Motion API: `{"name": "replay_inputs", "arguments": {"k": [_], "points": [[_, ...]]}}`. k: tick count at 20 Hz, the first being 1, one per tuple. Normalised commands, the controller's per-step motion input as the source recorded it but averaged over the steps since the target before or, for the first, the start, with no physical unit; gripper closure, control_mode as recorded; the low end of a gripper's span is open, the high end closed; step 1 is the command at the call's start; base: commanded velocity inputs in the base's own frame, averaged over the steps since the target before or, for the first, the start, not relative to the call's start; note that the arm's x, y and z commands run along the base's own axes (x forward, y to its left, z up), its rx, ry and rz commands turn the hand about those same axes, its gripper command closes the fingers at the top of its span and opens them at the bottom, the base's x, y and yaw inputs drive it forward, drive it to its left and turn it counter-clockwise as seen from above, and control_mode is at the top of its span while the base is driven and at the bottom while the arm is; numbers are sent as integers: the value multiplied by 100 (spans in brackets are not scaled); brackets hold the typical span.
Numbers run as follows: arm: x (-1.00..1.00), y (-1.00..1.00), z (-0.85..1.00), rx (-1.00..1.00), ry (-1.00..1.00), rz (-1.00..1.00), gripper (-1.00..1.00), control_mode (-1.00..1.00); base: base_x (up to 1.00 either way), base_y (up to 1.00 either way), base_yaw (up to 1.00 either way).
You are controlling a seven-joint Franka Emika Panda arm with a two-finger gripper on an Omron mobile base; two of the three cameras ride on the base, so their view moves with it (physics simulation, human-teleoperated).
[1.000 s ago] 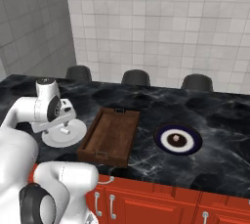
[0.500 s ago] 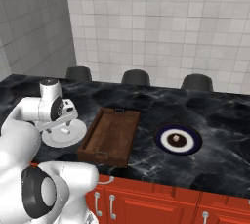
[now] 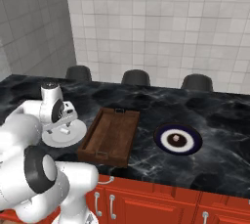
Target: Move the dessert items from the plates to the tray.
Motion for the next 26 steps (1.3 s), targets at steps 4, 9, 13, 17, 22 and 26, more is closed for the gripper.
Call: {"name": "replay_inputs", "arguments": {"k": [4, 9, 13, 17, 22, 26], "points": [[26, 10, -19, 0, 0, 0, -100, -100, 0, 0, 0], [20, 12, -15, 0, 0, 0, -100, -100, 0, 0, 0], [19, 0, -11, 0, 0, 0, -100, -100, 0, 0, 0], [19, 0, -16, 0, 0, 0, -100, -100, 0, 0, 0], [11, 0, -22, 0, 0, 0, -100, -100, 0, 0, 0], [16, 0, -20, 0, 0, 0, -100, -100, 0, 0, 0]]}}
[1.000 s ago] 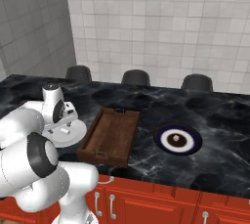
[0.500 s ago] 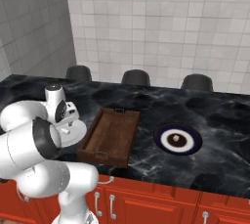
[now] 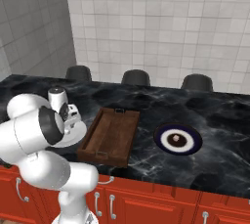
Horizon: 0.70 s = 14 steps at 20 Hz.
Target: Move the dessert items from the plates to the tray.
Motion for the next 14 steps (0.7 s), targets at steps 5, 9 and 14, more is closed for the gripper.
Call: {"name": "replay_inputs", "arguments": {"k": [5, 9, 14], "points": [[15, 0, -16, 0, 0, 0, -100, -100, 0, 0, 0], [14, 1, -13, 0, 0, 0, -100, -100, 0, 0, 0], [12, 6, -15, 0, 0, 0, -100, -100, 0, 0, 0]]}}
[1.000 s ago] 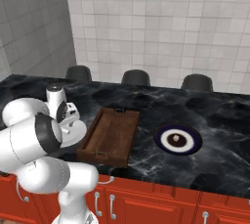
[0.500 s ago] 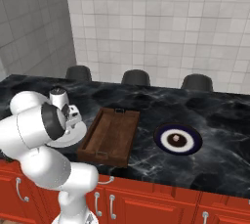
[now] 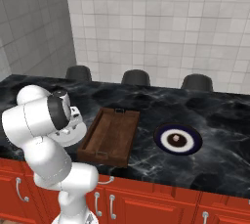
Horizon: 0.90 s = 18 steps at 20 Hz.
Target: Move the dessert items from the plates to the tray.
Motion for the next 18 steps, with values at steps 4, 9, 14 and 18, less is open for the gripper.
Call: {"name": "replay_inputs", "arguments": {"k": [4, 9, 14, 18], "points": [[1, 6, -14, 0, 0, 0, -100, -100, 0, 0, 0], [0, 2, -13, 0, 0, 0, 100, -100, 0, 0, 0], [0, 0, 0, 0, 0, 0, 100, -100, 0, 0, 0], [0, -1, 10, 0, 0, 0, 100, -100, 0, 0, 0]]}}
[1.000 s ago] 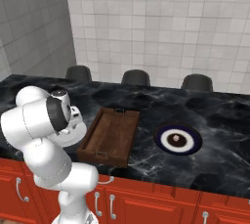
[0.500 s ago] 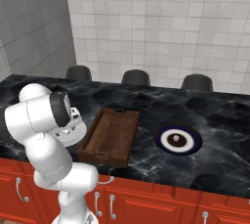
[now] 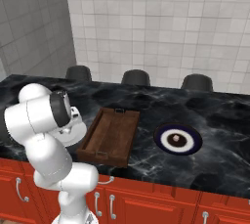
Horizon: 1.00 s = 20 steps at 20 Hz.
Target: Move the dessert items from the plates to the tray.
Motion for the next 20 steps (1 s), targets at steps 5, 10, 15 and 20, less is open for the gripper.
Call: {"name": "replay_inputs", "arguments": {"k": [5, 10, 15, 20], "points": [[0, 0, 61, -1, 6, 0, 100, -100, 0, 0, 0], [0, -4, 67, -3, 9, 0, 100, -100, 0, 0, 0], [0, -41, 19, 0, 2, -5, 100, -100, 0, 0, 0], [2, -68, 0, 0, 0, -8, 100, -100, 0, 0, 0]]}}
